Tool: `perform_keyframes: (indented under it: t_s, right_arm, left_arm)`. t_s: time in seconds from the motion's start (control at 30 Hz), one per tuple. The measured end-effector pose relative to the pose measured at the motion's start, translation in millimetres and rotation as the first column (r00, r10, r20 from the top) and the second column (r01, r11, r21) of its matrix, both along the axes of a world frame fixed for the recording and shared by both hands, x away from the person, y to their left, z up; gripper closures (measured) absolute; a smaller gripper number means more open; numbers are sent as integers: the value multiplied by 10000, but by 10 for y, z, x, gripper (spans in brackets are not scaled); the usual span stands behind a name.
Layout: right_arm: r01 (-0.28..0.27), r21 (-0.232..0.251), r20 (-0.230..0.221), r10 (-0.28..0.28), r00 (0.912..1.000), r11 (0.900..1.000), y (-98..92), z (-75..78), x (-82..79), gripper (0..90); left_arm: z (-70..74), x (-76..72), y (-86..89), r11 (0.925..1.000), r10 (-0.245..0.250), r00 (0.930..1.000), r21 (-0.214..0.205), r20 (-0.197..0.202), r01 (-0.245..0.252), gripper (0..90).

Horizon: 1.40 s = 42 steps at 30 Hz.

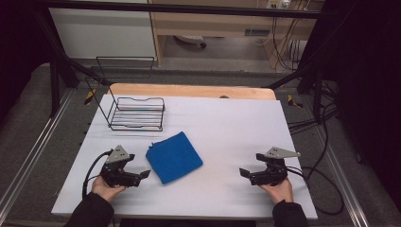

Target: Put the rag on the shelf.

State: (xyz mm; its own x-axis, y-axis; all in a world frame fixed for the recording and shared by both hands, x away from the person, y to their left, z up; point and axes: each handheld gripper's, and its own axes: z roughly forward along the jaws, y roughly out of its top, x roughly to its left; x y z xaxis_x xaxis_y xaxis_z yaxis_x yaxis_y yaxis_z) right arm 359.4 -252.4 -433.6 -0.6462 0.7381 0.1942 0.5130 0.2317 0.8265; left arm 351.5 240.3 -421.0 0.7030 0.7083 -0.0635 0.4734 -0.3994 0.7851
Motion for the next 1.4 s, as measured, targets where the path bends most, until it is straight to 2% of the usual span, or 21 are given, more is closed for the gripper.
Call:
perform_keyframes:
  t_s: [0.2, 0.37, 0.47, 0.5, 0.53, 0.6, 0.7, 0.83, 1.0, 1.03, 1.07, 1.17, 1.23, 1.27, 1.33, 1.37, 1.4]
  right_arm:
    - [-172, -169, -85, 170, 9998, 9997, 140, -4, 1, 25]
    - [-149, -136, -256, 145, 9996, 9998, 233, -14, 10, 29]
    - [-189, -99, -211, 187, 9996, 9998, 336, 0, 26, 38]
    - [-189, -99, -211, 187, 9996, 9998, 336, 0, 26, 38]
    - [-209, 12, -226, 209, 9995, 9998, 391, 6, 40, 42]
    - [-225, 11, -240, 225, 9995, 9997, 420, 9, 45, 43]
    - [-269, -35, -231, 268, 9994, 9996, 547, 27, 70, 54]
    - [-291, -31, -183, 291, 9994, 9996, 652, 45, 99, 70]
    - [-300, -291, -172, 295, 9994, 9991, 924, 72, 173, 130]
    - [-300, -291, -172, 295, 9994, 9991, 924, 72, 173, 130]
    - [-399, -281, -322, 390, 9987, 9988, 1030, 74, 201, 164]
    - [-541, -416, -414, 524, 9978, 9977, 1178, 62, 256, 215]
    - [-521, -415, -479, 501, 9976, 9978, 1224, 52, 275, 239]
    - [-510, -519, -705, 472, 9964, 9973, 1299, 22, 318, 281]
    - [-484, -479, -803, 445, 9958, 9977, 1331, 1, 336, 303]
    - [-410, -475, -1100, 356, 9933, 9980, 1378, -43, 372, 343]
    - [-410, -475, -1100, 356, 9933, 9980, 1378, -43, 372, 343]
  left_arm:
    - [30, -97, -285, 9992, -306, 9995, 256, 54, 305, 238]
    - [1, -132, -466, 9979, -278, 9992, 569, -278, 294, 319]
    - [-15, -134, -543, 9982, -220, 9981, 553, -567, 251, 400]
    - [-21, -136, -569, 9982, -204, 9978, 558, -630, 239, 400]
    - [-27, -139, -594, 9980, -205, 9976, 585, -662, 244, 446]
    - [-37, -147, -642, 9966, -293, 9969, 742, -728, 347, 466]
    - [-64, -166, -717, 9954, -393, 9946, 835, -962, 474, 554]
    - [-98, -169, -757, 9936, -325, 9939, 1043, -1051, 435, 606]
    - [-158, -155, -780, 9908, -260, 9916, 1282, -1271, 424, 655]
    - [-168, -155, -788, 9900, -250, 9914, 1343, -1281, 423, 655]
    - [-178, -158, -801, 9885, -238, 9914, 1449, -1283, 424, 674]
    - [-187, -162, -810, 9876, -208, 9920, 1516, -1242, 397, 707]
    - [-191, -163, -811, 9877, -164, 9921, 1524, -1242, 354, 717]
    - [-192, -162, -812, 9877, -146, 9920, 1526, -1255, 338, 734]
    - [-193, -163, -812, 9876, -136, 9921, 1538, -1248, 329, 741]
    - [-193, -163, -813, 9875, -131, 9921, 1545, -1246, 325, 753]
    - [-193, -163, -813, 9873, -130, 9922, 1554, -1238, 323, 753]
